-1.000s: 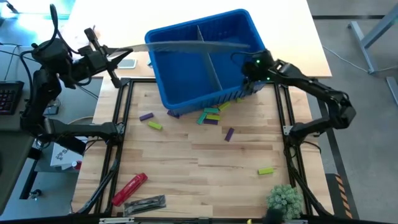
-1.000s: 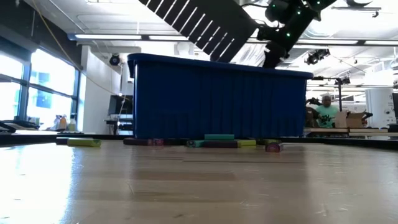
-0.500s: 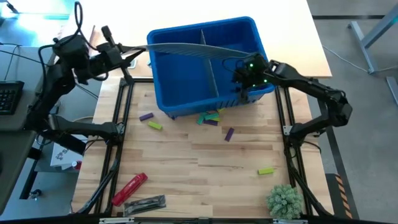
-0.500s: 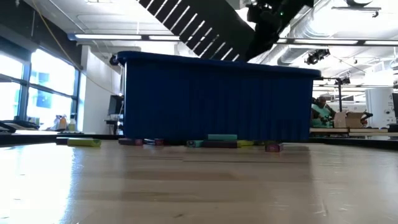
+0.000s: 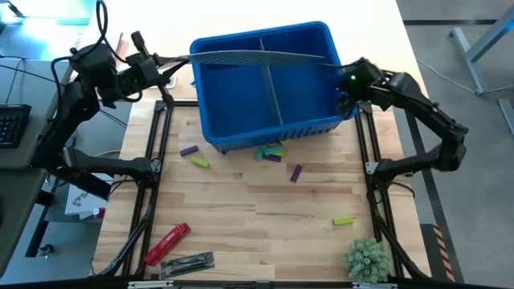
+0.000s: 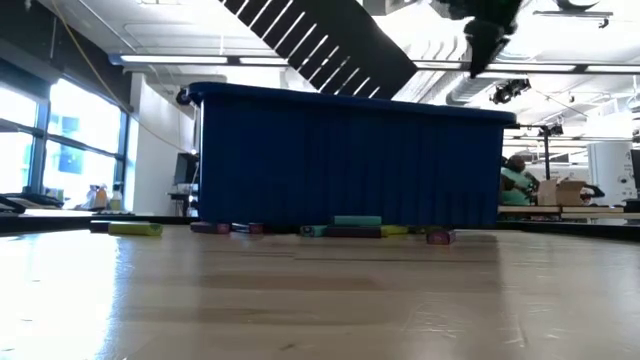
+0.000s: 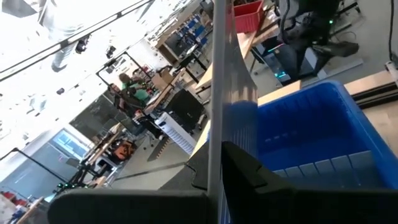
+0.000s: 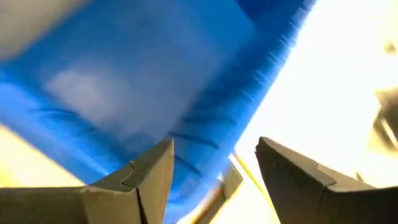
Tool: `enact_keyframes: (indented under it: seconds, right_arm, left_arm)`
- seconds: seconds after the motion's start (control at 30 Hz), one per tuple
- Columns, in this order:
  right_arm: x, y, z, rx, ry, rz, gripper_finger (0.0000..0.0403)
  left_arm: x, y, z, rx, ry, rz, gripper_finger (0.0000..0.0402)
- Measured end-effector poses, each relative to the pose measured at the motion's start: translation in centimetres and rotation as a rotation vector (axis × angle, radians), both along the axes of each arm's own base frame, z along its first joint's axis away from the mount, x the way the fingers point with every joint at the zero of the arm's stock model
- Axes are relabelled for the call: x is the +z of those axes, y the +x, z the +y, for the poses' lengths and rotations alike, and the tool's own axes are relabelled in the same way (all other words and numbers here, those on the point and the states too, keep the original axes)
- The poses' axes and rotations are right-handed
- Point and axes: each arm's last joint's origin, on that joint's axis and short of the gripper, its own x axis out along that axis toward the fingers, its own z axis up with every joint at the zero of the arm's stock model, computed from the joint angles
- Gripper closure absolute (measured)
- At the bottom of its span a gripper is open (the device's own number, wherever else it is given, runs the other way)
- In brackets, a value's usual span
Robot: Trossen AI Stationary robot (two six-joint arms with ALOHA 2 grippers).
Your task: Sort blocks
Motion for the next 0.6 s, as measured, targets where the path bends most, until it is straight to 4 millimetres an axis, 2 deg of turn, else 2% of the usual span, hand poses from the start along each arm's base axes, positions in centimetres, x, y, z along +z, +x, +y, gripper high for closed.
enact_keyframes:
  seconds: [0.1, 0.2, 0.37, 0.5, 0.6]
  right_arm:
    - [-0.9, -1.3, -0.7, -0.198, 0.024, 0.004, 0.0187]
    - [-2.1, -2.0, -2.0, -0.387, 0.095, -0.128, 0.0187]
    - [-3.8, -2.1, -3.9, -0.445, 0.216, -0.335, 0.0187]
    - [-4.9, -2.3, -5.0, -0.534, 0.175, -0.265, 0.0187]
    - [-5.9, -2.0, -5.7, -0.521, 0.235, -0.290, 0.0187]
  left_arm:
    - [0.1, 0.1, 0.0, -0.021, 0.004, -0.010, 0.0402]
    - [0.3, 0.2, -0.1, -0.052, -0.001, -0.033, 0.0402]
    - [0.2, 0.1, -0.1, -0.056, -0.008, -0.035, 0.0402]
    - [0.1, 0.1, -0.1, -0.049, -0.014, -0.025, 0.0402]
    - [0.1, 0.1, -0.1, -0.051, -0.015, -0.024, 0.0402]
